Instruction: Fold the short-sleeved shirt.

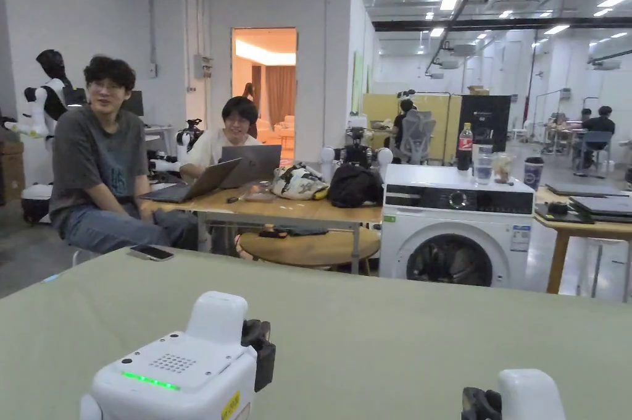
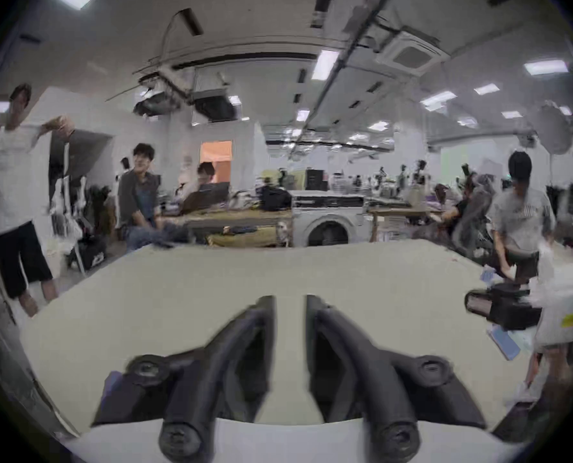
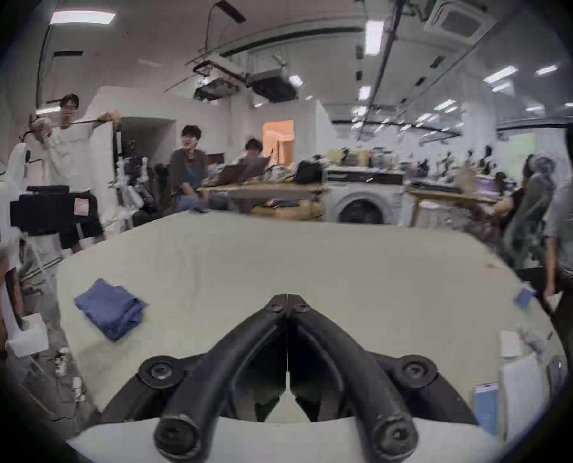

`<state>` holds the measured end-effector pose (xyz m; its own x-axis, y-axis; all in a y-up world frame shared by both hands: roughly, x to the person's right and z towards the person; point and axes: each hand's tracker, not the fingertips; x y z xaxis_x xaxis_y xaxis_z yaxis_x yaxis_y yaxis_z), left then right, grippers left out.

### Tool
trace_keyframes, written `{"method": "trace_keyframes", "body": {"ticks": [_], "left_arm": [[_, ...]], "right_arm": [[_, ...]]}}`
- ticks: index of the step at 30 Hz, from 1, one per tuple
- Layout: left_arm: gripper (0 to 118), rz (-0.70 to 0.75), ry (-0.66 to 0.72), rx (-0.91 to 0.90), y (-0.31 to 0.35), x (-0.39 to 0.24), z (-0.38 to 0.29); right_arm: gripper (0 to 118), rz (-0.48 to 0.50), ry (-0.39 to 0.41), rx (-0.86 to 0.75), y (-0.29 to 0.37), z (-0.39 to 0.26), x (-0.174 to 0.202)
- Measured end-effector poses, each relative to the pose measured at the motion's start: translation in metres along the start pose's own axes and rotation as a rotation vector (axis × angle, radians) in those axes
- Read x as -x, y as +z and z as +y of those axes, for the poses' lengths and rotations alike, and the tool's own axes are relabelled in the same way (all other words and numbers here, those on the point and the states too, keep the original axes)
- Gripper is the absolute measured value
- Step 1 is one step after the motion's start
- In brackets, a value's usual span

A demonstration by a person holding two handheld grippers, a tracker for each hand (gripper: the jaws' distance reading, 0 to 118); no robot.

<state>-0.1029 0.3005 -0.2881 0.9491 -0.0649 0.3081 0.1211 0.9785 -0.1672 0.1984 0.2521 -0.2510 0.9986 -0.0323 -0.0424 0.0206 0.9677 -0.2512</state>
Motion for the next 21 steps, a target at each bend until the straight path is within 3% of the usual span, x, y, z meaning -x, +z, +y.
{"method": "trace_keyframes", "body": {"ticks": [4, 8, 10, 12, 18, 21], "left_arm": [[0, 0.031, 0.037, 0.003, 0.001, -0.042, -0.006], [0, 0.09, 0.069, 0.041, 0.009, -0.059, -0.021], [0, 0.024, 0.032, 0.033, 0.014, -0.061, -0.025], [0, 0.08, -0.023, 0.043, 0.015, -0.064, -0.027], [0, 0.094, 0.053, -0.008, 0.012, -0.053, -0.036], [0, 0.101, -0.004, -0.094, 0.024, -0.053, -0.042]], "right_arm": [[0, -0.147, -0.046, -0.093, 0.037, -0.001, -0.027], [0, -0.179, -0.09, -0.133, 0.056, -0.009, -0.036], [0, -0.181, -0.032, -0.104, 0.053, -0.01, -0.037], [0, -0.238, 0.008, -0.066, 0.049, -0.01, -0.031], [0, -0.24, 0.076, -0.153, 0.048, -0.01, -0.014], [0, -0.18, 0.052, -0.194, 0.055, -0.012, -0.01]]}}
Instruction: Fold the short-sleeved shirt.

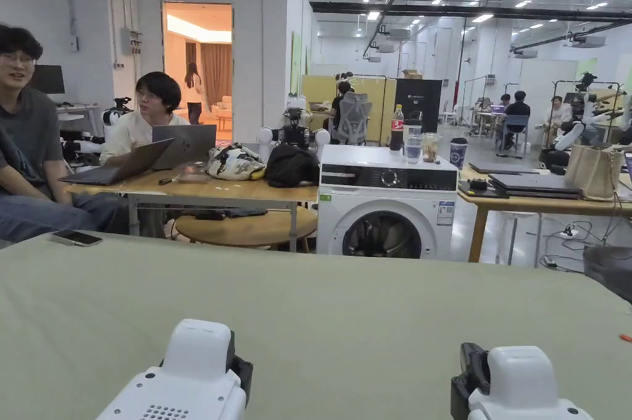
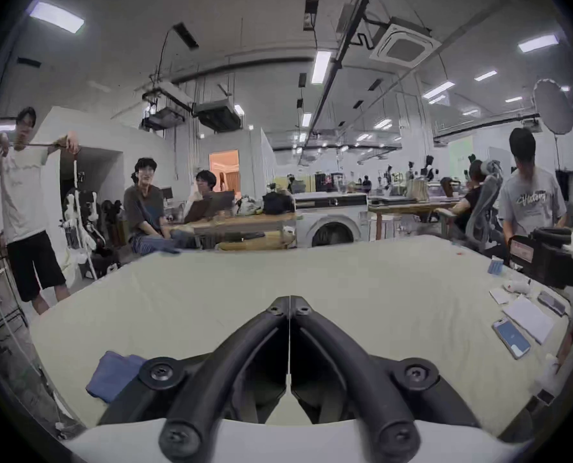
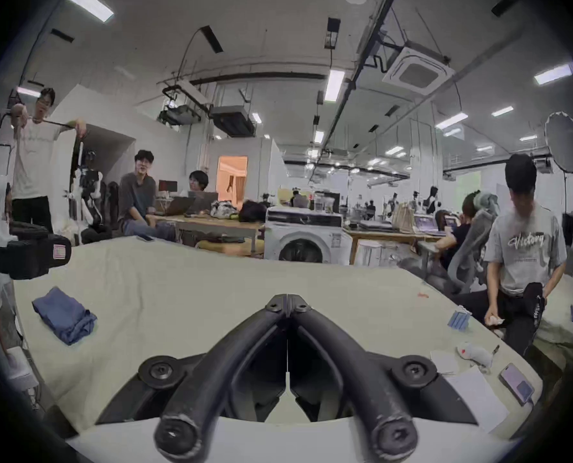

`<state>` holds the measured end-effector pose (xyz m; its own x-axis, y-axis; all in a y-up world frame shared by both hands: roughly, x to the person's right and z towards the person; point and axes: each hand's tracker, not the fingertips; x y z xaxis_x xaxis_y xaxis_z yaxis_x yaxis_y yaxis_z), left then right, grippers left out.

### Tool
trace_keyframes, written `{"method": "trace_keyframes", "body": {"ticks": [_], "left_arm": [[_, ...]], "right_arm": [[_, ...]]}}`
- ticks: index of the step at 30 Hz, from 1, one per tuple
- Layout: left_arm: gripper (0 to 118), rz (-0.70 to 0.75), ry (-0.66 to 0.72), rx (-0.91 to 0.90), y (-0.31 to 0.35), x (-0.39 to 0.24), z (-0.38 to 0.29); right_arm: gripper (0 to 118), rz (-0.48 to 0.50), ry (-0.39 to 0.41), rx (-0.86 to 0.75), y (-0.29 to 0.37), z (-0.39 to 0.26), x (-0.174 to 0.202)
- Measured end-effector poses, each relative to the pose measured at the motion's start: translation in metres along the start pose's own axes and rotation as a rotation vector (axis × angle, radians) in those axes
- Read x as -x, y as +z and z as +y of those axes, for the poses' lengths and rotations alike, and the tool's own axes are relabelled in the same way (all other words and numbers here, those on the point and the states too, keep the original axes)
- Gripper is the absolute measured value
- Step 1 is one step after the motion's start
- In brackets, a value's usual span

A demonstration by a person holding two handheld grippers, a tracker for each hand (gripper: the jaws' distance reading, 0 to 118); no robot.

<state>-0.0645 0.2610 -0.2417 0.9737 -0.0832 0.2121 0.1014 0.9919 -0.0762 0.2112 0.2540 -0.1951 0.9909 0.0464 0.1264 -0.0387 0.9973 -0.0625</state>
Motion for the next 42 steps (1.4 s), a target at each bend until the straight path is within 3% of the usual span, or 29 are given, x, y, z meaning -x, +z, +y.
{"method": "trace_keyframes", "body": {"ticks": [8, 11, 15, 20, 26, 29, 30, 32, 33, 34, 35, 39, 42], "left_arm": [[0, 0.025, 0.052, -0.067, 0.019, 0.012, 0.005], [0, 0.04, 0.035, -0.091, 0.024, 0.013, 0.003], [0, 0.021, 0.033, -0.122, 0.031, 0.014, 0.004], [0, 0.02, 0.025, -0.169, 0.039, 0.013, 0.011], [0, 0.03, 0.045, -0.162, 0.04, 0.014, 0.012], [4, 0.047, 0.039, -0.17, 0.042, 0.017, 0.011], [19, 0.017, 0.05, -0.168, 0.043, 0.02, 0.012], [62, -0.052, 0.083, -0.163, 0.044, 0.024, 0.012], [78, -0.035, 0.077, -0.169, 0.044, 0.024, 0.012], [90, -0.027, 0.074, -0.177, 0.045, 0.022, 0.011], [96, -0.009, 0.07, -0.192, 0.047, 0.02, 0.01], [98, -0.004, 0.061, -0.166, 0.043, 0.02, 0.012], [98, 0.014, 0.066, -0.144, 0.04, 0.021, 0.009]], "right_arm": [[0, -0.034, -0.001, -0.014, 0.007, -0.004, 0.007], [0, -0.02, -0.059, -0.047, 0.012, -0.002, 0.003], [0, -0.022, -0.066, -0.072, 0.016, 0.0, 0.004], [0, -0.044, 0.023, -0.108, 0.021, -0.003, 0.016], [0, -0.044, 0.037, -0.111, 0.021, -0.001, 0.02], [7, -0.051, 0.034, -0.118, 0.024, 0.002, 0.018], [22, -0.052, 0.022, -0.117, 0.025, 0.004, 0.016], [70, -0.047, -0.008, -0.107, 0.024, 0.005, 0.012], [85, -0.052, -0.015, -0.101, 0.024, 0.006, 0.011], [92, -0.061, -0.015, -0.103, 0.024, 0.005, 0.011], [93, -0.071, -0.012, -0.104, 0.025, 0.004, 0.011], [93, -0.082, 0.004, -0.111, 0.027, 0.001, 0.009], [93, -0.052, -0.027, -0.074, 0.025, 0.004, 0.004]]}}
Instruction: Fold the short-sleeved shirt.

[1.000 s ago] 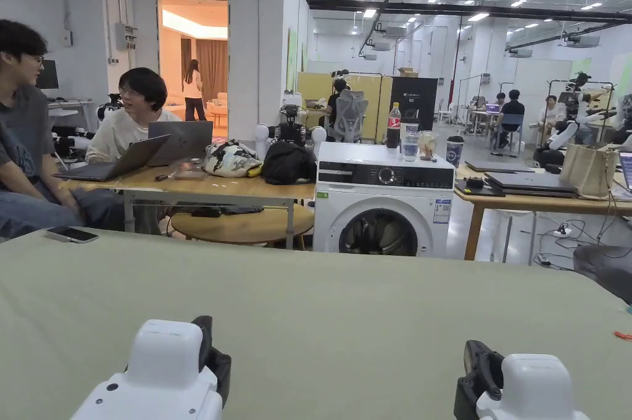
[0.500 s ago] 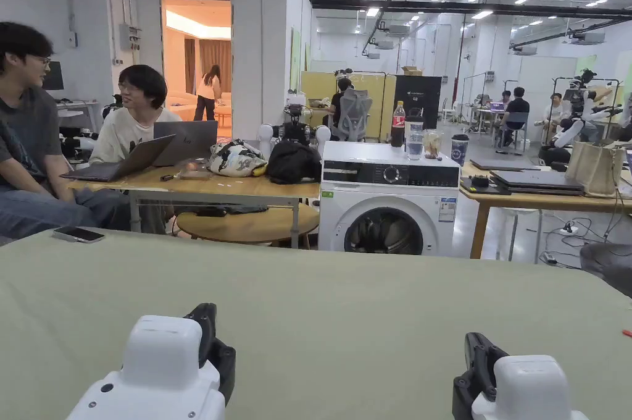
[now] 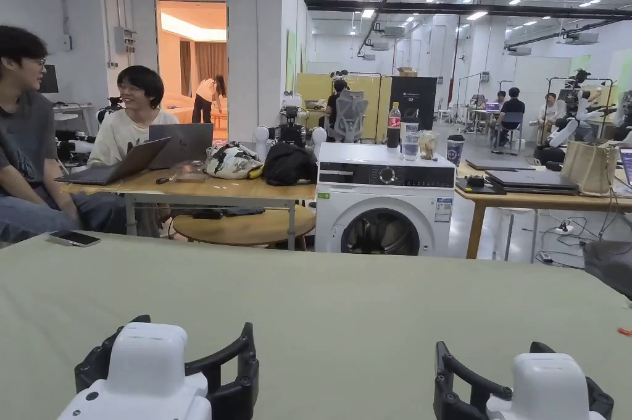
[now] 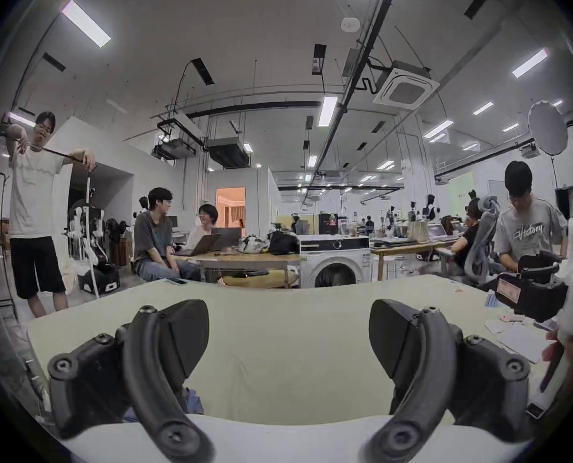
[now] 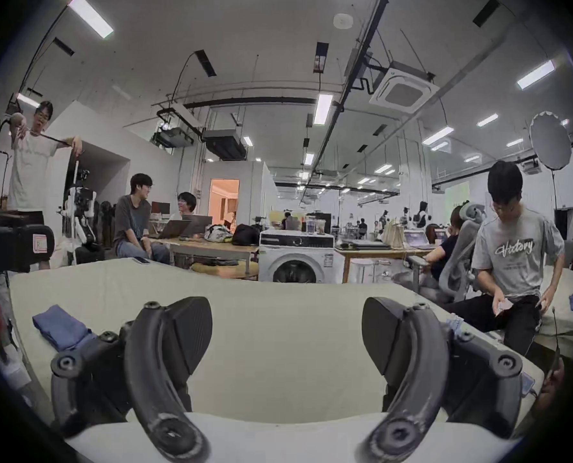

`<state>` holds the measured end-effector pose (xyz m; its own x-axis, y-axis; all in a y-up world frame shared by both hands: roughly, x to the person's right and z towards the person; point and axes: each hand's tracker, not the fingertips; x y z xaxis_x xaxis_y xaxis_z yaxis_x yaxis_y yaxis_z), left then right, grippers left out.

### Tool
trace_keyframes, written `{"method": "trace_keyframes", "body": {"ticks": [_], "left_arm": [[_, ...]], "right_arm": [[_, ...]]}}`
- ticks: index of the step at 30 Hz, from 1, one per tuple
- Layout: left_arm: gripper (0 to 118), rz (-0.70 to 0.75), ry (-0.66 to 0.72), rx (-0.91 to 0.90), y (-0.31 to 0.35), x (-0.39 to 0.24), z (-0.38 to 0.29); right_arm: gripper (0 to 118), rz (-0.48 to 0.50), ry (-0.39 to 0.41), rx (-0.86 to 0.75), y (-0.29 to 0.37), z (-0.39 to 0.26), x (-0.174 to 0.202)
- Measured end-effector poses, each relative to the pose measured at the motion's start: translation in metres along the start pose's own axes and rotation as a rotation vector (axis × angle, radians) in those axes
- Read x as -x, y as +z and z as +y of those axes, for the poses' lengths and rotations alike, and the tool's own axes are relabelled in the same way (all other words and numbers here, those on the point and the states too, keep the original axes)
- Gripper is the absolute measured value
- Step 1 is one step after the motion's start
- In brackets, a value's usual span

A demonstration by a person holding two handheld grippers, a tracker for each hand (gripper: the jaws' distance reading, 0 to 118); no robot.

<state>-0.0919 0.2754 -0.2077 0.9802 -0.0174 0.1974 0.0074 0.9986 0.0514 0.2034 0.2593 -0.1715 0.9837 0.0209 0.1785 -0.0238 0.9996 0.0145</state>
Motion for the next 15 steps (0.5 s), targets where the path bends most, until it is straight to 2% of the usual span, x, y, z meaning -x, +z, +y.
{"method": "trace_keyframes", "body": {"ticks": [6, 11, 15], "left_arm": [[99, 0.016, -0.046, 0.008, 0.001, 0.002, -0.002], [98, 0.027, -0.023, 0.009, 0.001, 0.007, -0.001], [98, 0.032, -0.02, 0.009, 0.003, 0.008, -0.001]], "right_arm": [[93, -0.024, 0.057, -0.029, 0.005, 0.0, -0.002], [93, -0.015, 0.029, -0.028, 0.006, 0.002, -0.012], [93, -0.034, 0.058, -0.013, 0.007, -0.001, -0.013]]}}
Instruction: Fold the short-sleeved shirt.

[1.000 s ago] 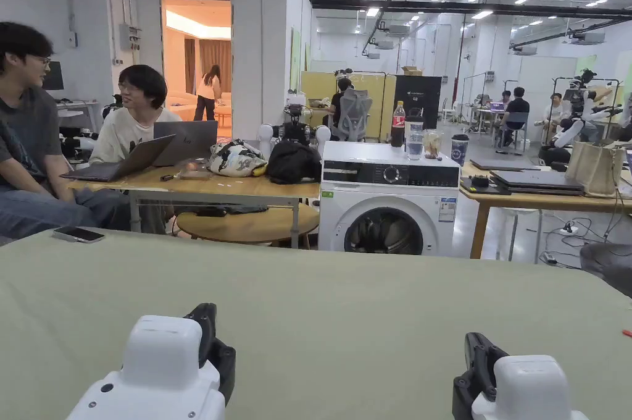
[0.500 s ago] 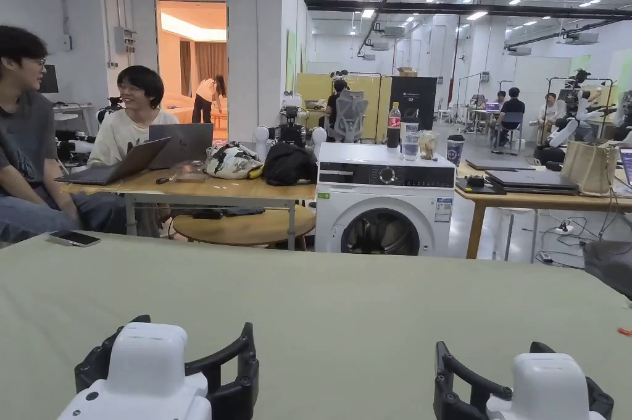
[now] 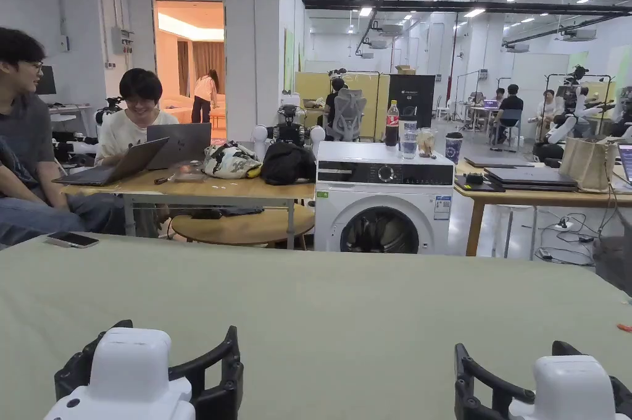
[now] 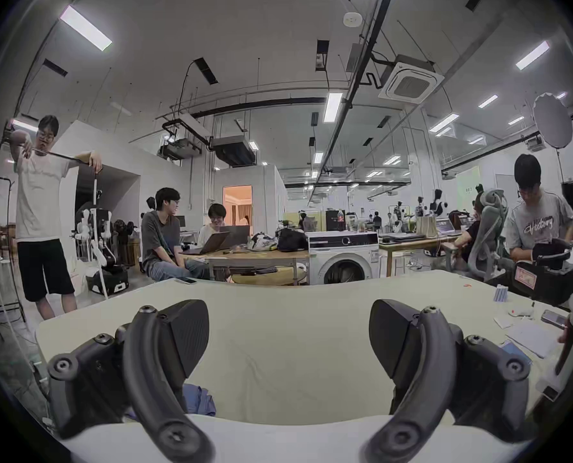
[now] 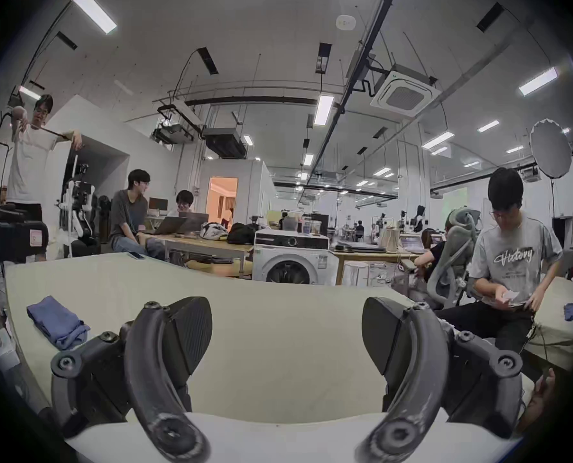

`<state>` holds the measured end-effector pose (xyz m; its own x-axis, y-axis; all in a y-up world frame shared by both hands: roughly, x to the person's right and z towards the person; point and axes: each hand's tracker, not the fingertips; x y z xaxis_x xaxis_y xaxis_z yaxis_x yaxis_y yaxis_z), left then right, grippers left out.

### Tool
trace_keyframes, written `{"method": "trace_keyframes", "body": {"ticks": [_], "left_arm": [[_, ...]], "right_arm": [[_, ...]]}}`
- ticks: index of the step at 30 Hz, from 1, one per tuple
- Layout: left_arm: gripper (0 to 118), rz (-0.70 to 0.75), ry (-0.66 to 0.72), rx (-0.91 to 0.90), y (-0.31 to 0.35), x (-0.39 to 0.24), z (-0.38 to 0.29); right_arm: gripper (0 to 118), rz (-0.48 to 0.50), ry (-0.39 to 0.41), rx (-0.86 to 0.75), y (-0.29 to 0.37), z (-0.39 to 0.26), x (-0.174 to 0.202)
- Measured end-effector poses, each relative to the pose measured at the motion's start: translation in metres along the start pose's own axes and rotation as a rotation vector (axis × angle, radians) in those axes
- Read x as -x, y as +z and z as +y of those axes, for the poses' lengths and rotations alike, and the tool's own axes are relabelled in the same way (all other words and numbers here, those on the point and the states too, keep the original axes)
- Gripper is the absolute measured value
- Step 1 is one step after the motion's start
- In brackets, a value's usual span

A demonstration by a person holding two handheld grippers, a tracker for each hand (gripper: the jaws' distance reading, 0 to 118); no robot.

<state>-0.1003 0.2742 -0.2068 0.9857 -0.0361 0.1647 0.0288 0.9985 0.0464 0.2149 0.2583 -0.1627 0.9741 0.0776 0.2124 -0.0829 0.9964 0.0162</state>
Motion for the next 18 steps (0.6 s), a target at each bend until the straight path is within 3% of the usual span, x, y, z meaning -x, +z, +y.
{"method": "trace_keyframes", "body": {"ticks": [6, 10, 15, 18], "left_arm": [[99, -0.011, 0.0, 0.006, -0.001, 0.0, 0.0], [99, -0.015, -0.001, 0.014, -0.001, 0.002, 0.0], [99, -0.022, 0.001, 0.026, 0.0, 0.004, -0.001], [98, -0.032, 0.042, 0.023, 0.0, 0.007, 0.0]], "right_arm": [[93, 0.058, -0.063, 0.036, -0.004, 0.002, -0.003], [93, 0.021, -0.079, 0.036, -0.005, 0.006, 0.0], [93, 0.047, -0.203, 0.051, -0.004, 0.009, -0.011], [93, 0.026, -0.233, 0.083, -0.006, 0.013, -0.014]]}}
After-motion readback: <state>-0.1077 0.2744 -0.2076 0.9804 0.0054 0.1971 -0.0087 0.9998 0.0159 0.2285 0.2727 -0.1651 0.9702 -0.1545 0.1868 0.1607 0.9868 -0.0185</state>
